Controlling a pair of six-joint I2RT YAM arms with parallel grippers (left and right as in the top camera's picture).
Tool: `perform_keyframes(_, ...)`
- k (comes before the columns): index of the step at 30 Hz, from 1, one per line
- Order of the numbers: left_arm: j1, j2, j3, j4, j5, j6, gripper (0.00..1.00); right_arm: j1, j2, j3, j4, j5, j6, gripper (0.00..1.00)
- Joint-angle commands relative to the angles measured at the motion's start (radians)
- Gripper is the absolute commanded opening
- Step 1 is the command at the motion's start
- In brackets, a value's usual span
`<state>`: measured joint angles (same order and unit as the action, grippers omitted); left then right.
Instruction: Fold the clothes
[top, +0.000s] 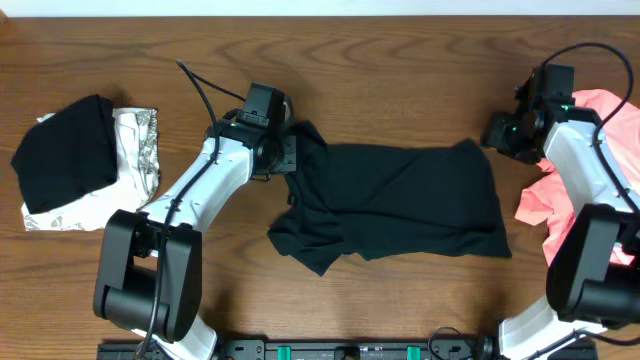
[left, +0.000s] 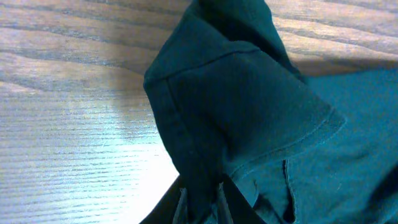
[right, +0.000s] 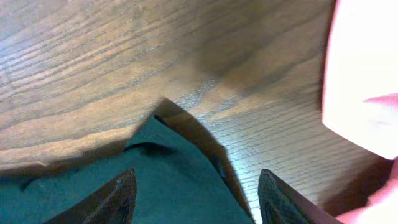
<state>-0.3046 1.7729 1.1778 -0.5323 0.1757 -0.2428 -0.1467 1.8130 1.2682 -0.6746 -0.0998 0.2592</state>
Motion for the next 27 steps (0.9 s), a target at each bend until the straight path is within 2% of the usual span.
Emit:
perform_keyframes(1,0.0,0.011,0.015,-0.013,-0.013,-0.002,0.17,0.002,0.054,0.013,0.002,-0.074,0.018,0.59)
perform_keyframes(9,0.0,0.011,0.015,-0.024,-0.013,-0.002,0.17,0.004,0.186,0.013,0.014,-0.096,0.017,0.58)
perform_keyframes(11,0.0,0.011,0.015,-0.024,-0.013,-0.002,0.21,0.004,0.209,0.013,0.021,-0.096,0.017,0.57)
perform_keyframes(12,0.0,0.011,0.015,-0.023,-0.013,-0.002,0.21,0.004,0.218,0.013,0.026,-0.097,0.017,0.53)
perform_keyframes(13,0.0,0.011,0.015,-0.02,-0.013,-0.002,0.21,0.004,0.224,0.013,0.03,-0.105,0.017,0.41)
perform_keyframes(14,0.0,0.011,0.015,-0.01,-0.013,-0.002,0.17,0.004,0.227,0.013,0.035,-0.113,0.016,0.21)
perform_keyframes(15,0.0,0.011,0.016,0.004,-0.013,-0.001,0.07,0.003,0.227,0.013,0.043,-0.126,0.013,0.01)
perform_keyframes(19,0.001,0.011,0.016,0.124,-0.013,0.003,0.06,-0.002,0.214,0.015,0.128,-0.217,0.005,0.01)
perform_keyframes(23,0.002,0.011,0.016,0.269,-0.013,0.002,0.06,-0.024,0.168,0.015,0.289,-0.315,0.046,0.01)
perform_keyframes(27,0.018,0.011,0.018,0.344,-0.055,-0.011,0.06,-0.043,0.111,0.015,0.433,-0.298,0.109,0.01)
